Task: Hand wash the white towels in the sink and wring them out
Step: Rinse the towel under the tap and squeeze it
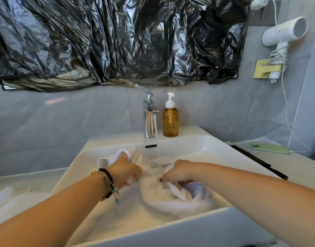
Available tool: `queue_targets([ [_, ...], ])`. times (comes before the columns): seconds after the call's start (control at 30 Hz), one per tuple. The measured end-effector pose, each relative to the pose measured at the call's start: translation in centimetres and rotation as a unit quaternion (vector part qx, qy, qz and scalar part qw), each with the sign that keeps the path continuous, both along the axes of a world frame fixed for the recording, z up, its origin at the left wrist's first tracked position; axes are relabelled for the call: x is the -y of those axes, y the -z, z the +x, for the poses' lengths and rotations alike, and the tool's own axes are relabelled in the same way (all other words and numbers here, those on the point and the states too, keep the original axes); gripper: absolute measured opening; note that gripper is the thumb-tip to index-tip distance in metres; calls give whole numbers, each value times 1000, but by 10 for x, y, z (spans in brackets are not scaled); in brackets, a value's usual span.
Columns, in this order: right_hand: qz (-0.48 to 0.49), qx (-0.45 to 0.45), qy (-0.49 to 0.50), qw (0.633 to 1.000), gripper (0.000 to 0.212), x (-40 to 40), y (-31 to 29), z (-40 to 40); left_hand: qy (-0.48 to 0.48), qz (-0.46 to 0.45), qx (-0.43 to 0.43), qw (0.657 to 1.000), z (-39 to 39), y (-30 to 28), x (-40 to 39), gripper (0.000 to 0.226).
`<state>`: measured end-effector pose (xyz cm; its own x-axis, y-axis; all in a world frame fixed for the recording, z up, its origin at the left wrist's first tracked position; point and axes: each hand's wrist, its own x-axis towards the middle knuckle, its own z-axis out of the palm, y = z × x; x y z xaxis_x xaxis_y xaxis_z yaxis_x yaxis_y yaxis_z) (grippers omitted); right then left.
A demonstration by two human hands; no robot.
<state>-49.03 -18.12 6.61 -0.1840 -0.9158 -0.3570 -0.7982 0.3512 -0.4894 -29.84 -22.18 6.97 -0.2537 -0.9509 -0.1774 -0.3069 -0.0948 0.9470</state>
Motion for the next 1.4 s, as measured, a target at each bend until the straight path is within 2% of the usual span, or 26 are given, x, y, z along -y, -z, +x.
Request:
queue_targets([
  [0.07, -17, 10, 5, 1000, 18, 4, -1, 6, 86, 60, -68, 992, -1, -8, -8, 32],
  [0.13, -43, 106, 49, 992, 18, 1, -9, -1, 138, 71, -30, 987, -1, -9, -10, 32],
  [0.2, -98, 236, 116, 960, 18, -5, -21, -17, 111, 56, 21, 992, 0, -8, -7, 28],
  [0.27, -157, 328, 153, 919, 22, -9, -30, -33, 59, 39, 15, 997, 1, -14, -1, 21],
  [0.3, -181, 357, 157, 903, 23, -12, -35, -38, 26, 35, -1, 999, 1, -20, 0, 21],
  [0.4, -253, 353, 195, 879, 21, -10, -48, -52, -61, -10, -6, 998, 0, -47, 10, 23],
  [0.43, -287, 350, 221, 864, 19, -7, -53, -56, -80, -26, 9, 996, 0, -58, 11, 25],
  [0.5, -364, 357, 285, 812, 3, -2, -69, -62, -100, -65, 111, 987, 4, -79, 10, 32],
  [0.53, -391, 352, 310, 792, 18, -1, -77, -67, -97, -89, 190, 973, 7, -89, 9, 36],
  [0.57, -400, 338, 318, 790, 37, -1, -83, -70, -89, -99, 249, 959, 10, -96, 5, 37],
  [0.63, -398, 297, 279, 822, 64, -9, -90, -72, -67, -82, 297, 949, 15, -109, -3, 42],
  [0.67, -389, 286, 228, 846, 64, -16, -93, -70, -58, -87, 320, 942, 17, -113, -5, 46],
  [0.73, -356, 250, 112, 893, 46, -25, -91, -67, -56, -125, 319, 938, 22, -116, -7, 55],
  [0.77, -344, 207, 77, 912, 35, -28, -89, -67, -64, -151, 271, 949, 24, -116, -5, 53],
  [0.83, -343, 125, 69, 929, 21, -29, -89, -75, -106, -188, 157, 964, 31, -115, -1, 35],
  [0.9, -342, 110, 116, 926, 14, -29, -96, -92, -165, -225, 88, 956, 37, -118, 2, 17],
  [1.03, -367, 249, 218, 869, 9, -31, -117, -116, -229, -232, 9, 945, 46, -128, 10, 29],
  [1.1, -382, 289, 185, 858, 5, -37, -120, -110, -211, -219, 4, 953, 44, -129, 8, 28],
  [1.13, -384, 289, 140, 866, 3, -42, -117, -104, -177, -204, 2, 963, 44, -127, 7, 27],
  [1.17, -372, 252, 82, 889, 8, -48, -115, -97, -125, -193, 16, 973, 43, -122, 3, 27],
  [1.2, -344, 170, 22, 923, 20, -54, -111, -91, -60, -201, 76, 975, 43, -118, -2, 33],
  [1.23, -308, 69, -31, 949, 34, -58, -107, -86, 5, -217, 185, 959, 43, -115, -8, 45],
  [1.3, -251, -92, -88, 960, 51, -61, -104, -77, 79, -254, 387, 883, 40, -112, -14, 69],
  [1.37, -226, -160, -116, 954, 50, -63, -109, -71, 98, -264, 464, 840, 37, -118, -17, 79],
  [1.4, -219, -196, -126, 947, 42, -61, -112, -72, 104, -275, 494, 818, 37, -122, -16, 77],
])
